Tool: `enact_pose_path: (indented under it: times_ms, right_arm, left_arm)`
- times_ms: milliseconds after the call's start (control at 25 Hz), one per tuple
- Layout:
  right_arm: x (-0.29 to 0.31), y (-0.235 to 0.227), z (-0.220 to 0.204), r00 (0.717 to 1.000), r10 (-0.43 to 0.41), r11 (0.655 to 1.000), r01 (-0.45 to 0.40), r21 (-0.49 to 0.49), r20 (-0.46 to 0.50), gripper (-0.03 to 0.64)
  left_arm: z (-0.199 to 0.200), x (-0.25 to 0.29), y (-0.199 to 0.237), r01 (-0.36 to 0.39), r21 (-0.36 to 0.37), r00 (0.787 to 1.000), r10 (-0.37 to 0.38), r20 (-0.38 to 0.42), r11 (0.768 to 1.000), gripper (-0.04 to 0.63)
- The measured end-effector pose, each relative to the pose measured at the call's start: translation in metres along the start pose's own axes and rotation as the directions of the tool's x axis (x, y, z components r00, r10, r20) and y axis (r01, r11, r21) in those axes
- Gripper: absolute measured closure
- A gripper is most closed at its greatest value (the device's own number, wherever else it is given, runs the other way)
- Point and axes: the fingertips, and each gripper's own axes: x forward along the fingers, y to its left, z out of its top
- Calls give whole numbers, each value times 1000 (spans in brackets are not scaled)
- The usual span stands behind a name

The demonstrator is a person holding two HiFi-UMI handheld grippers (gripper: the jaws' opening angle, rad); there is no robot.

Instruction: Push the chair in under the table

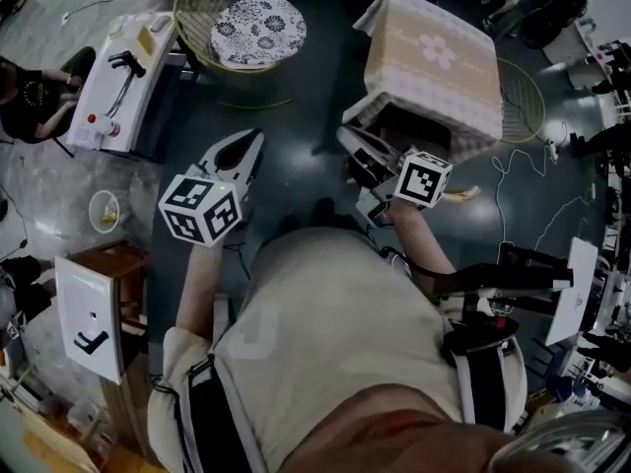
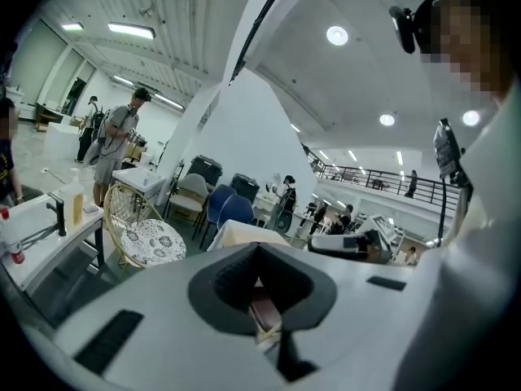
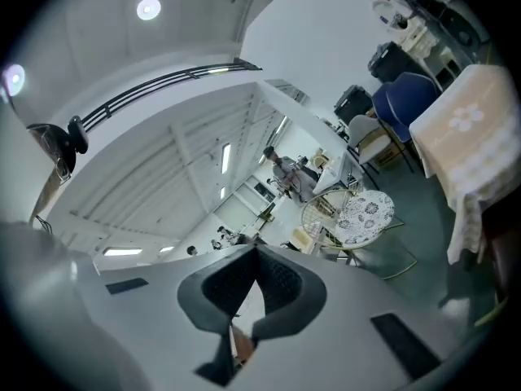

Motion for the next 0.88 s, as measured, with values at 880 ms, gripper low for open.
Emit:
enact_pose_path:
  times_ms: [880]
  right_arm:
    - [7, -29, 13, 985, 171, 972, -170, 164, 12, 607]
  left_arm:
    - [-13, 23, 35, -155, -60, 983, 149, -106, 986, 589]
